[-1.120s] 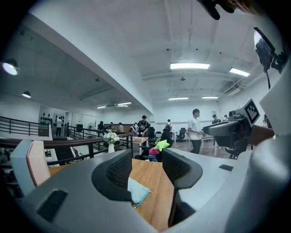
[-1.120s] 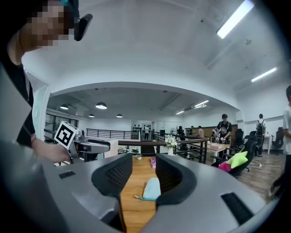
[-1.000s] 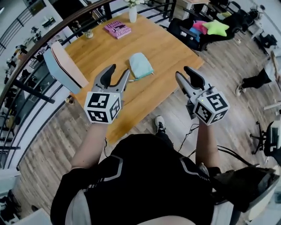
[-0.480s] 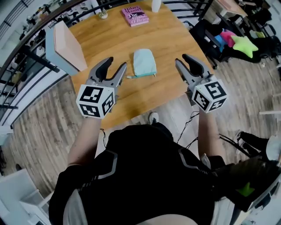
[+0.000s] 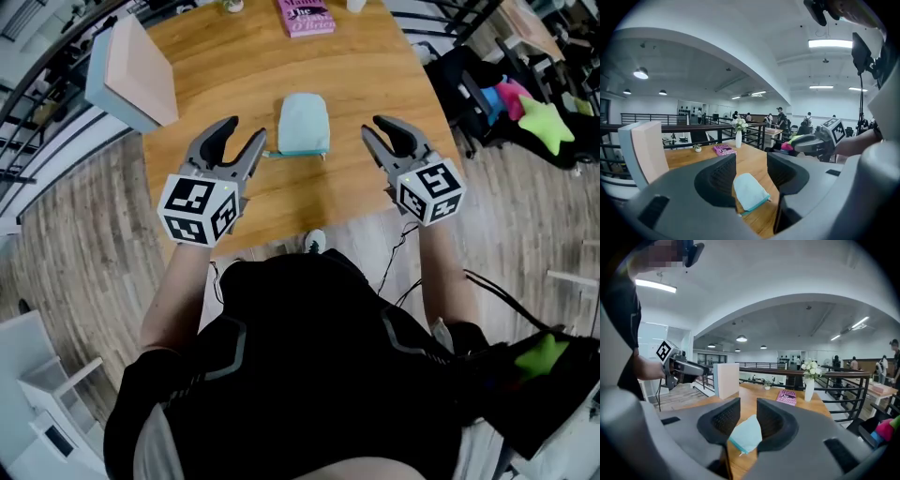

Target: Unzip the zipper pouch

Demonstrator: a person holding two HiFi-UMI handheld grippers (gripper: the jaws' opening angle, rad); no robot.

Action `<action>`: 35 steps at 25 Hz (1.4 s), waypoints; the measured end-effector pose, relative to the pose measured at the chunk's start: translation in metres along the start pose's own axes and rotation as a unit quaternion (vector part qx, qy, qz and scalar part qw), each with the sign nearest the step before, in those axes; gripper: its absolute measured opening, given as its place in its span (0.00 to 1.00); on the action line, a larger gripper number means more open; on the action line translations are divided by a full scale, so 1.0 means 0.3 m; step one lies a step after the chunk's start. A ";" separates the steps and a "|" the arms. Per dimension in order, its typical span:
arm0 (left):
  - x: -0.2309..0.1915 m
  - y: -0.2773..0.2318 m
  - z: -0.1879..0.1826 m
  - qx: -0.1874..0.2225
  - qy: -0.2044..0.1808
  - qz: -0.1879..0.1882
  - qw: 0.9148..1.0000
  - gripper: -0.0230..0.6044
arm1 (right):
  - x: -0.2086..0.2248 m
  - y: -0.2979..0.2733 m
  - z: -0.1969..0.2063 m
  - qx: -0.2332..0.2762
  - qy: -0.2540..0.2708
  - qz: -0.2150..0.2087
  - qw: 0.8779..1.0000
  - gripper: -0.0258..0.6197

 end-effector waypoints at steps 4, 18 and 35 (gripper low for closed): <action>-0.005 -0.026 0.050 0.002 0.015 -0.016 1.000 0.39 | 0.018 -0.081 0.107 -0.041 0.016 -0.048 0.998 0.23; 0.059 -0.150 0.390 -0.085 0.059 -0.031 0.994 0.35 | 0.024 -0.272 0.536 -0.178 0.095 -0.192 0.960 0.27; 0.097 -0.134 0.607 -0.155 0.110 -0.033 0.981 0.34 | -0.029 -0.400 0.826 -0.264 0.196 -0.289 0.899 0.27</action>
Point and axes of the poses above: the fingertips, and each gripper's own axes: y backward along the fingers, x to its right, z out of its underside, the point moved 2 cm from there along y, backward along the fingers, and after that the axes turned 4 degrees about x, right-handed, at the moved point
